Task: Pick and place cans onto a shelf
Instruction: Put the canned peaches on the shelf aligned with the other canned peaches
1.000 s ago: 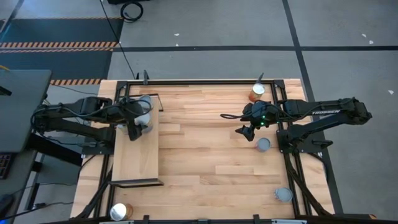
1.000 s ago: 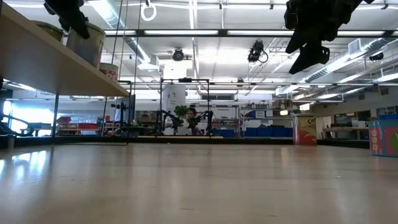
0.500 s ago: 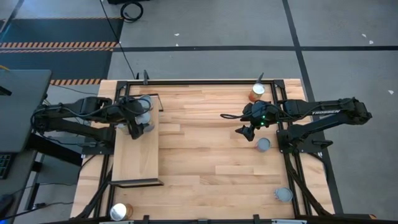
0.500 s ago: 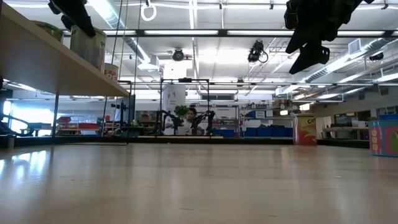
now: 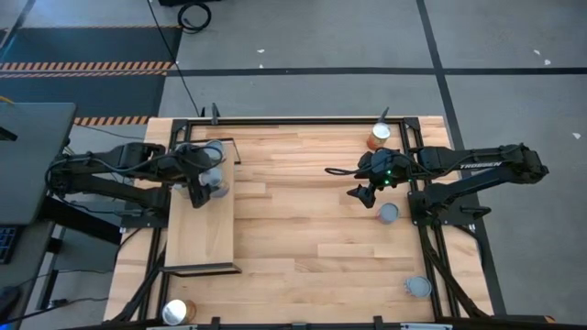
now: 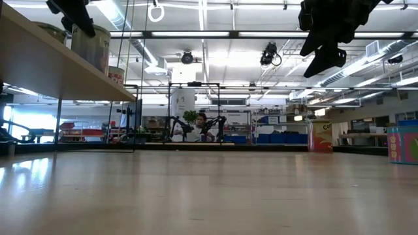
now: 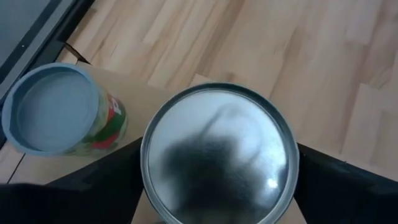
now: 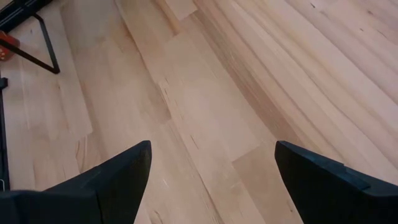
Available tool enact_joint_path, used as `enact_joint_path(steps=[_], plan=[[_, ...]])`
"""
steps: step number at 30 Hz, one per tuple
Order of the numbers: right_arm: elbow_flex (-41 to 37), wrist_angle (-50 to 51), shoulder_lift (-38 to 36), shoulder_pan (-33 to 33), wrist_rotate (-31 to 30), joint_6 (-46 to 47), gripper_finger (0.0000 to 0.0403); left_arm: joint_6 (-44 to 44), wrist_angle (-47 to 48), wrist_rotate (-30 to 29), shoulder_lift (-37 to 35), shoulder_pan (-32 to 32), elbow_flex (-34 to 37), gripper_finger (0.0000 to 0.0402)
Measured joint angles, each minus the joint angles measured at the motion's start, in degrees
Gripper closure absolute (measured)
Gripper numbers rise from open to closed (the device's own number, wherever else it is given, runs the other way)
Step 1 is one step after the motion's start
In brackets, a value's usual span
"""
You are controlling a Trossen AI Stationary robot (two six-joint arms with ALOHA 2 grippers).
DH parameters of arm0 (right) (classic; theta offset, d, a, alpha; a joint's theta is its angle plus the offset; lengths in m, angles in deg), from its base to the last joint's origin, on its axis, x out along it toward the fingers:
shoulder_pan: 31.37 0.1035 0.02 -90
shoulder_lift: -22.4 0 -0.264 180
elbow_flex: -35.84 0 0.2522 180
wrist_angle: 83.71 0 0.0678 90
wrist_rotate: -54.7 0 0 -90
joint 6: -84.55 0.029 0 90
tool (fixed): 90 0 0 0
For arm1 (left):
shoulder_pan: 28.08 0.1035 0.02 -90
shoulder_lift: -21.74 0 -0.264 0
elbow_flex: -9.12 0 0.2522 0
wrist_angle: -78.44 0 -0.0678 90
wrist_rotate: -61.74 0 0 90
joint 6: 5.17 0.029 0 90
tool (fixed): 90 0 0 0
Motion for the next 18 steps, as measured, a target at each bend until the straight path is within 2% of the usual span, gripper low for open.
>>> enact_joint_path(steps=[10, 18], plan=[[0.0, 0.0, 0.0, 0.0, 0.0, 0.0, 0.0054, -1.0, 2.1, -0.4, -0.1, 0.0, 0.0, 0.0065], [0.0, 0.0, 0.0, 0.0, 0.6, 0.0, 0.0054, -1.0, 2.4, -0.4, -0.1, 0.0, -2.5, 0.0052]])
